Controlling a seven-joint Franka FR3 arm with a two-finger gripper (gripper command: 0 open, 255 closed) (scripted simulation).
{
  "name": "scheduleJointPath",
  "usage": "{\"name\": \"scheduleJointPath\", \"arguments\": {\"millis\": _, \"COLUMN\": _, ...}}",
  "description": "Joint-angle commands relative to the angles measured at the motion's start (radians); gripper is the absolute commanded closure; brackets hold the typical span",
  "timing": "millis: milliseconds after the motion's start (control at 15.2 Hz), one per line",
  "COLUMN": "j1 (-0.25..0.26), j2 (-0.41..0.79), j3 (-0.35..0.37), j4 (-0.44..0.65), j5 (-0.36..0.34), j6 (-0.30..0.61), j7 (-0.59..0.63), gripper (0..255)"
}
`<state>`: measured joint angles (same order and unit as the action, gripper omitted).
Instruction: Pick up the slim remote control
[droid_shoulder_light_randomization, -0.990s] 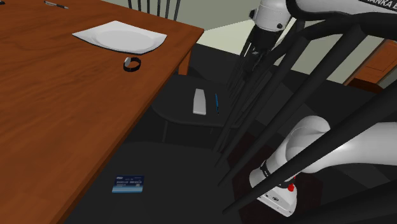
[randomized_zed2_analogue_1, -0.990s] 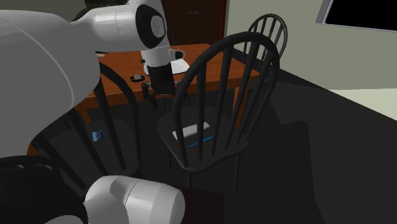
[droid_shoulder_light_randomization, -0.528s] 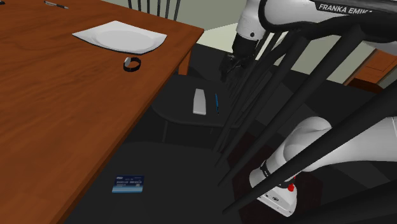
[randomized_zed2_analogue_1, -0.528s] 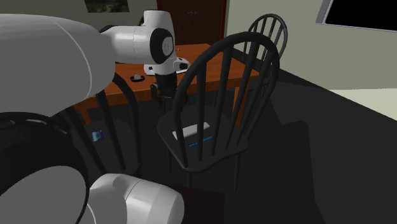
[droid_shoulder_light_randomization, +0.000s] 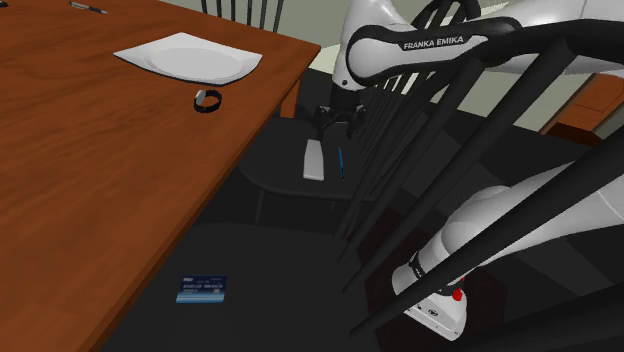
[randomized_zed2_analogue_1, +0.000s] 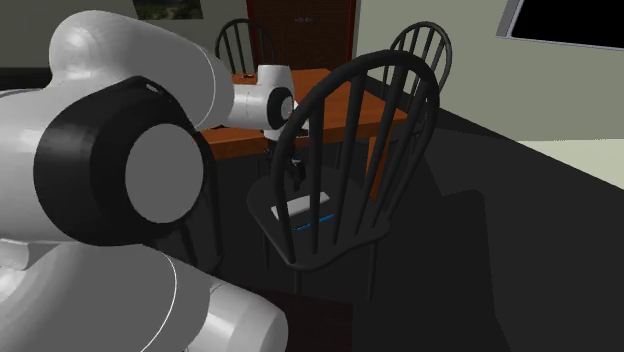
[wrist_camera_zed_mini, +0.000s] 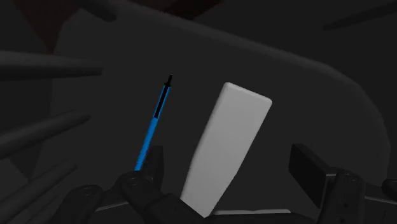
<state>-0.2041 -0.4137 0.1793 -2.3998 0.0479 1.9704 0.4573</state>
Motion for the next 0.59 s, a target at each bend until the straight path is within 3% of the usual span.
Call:
{"name": "scheduleJointPath", "arguments": {"millis": 0, "j1": -0.02, "j2": 0.074, "j3": 0.016, "j4": 0.0, "j5": -0.003, "j6": 0.067, "j7": 0.078, "gripper": 0}}
{"name": "scheduleJointPath", "arguments": {"millis": 528, "j1": -0.086, "j2": 0.325, "j3": 0.019, "j4": 0.067, "j5": -0.026, "j6": 0.265, "j7": 0.327, "gripper": 0}}
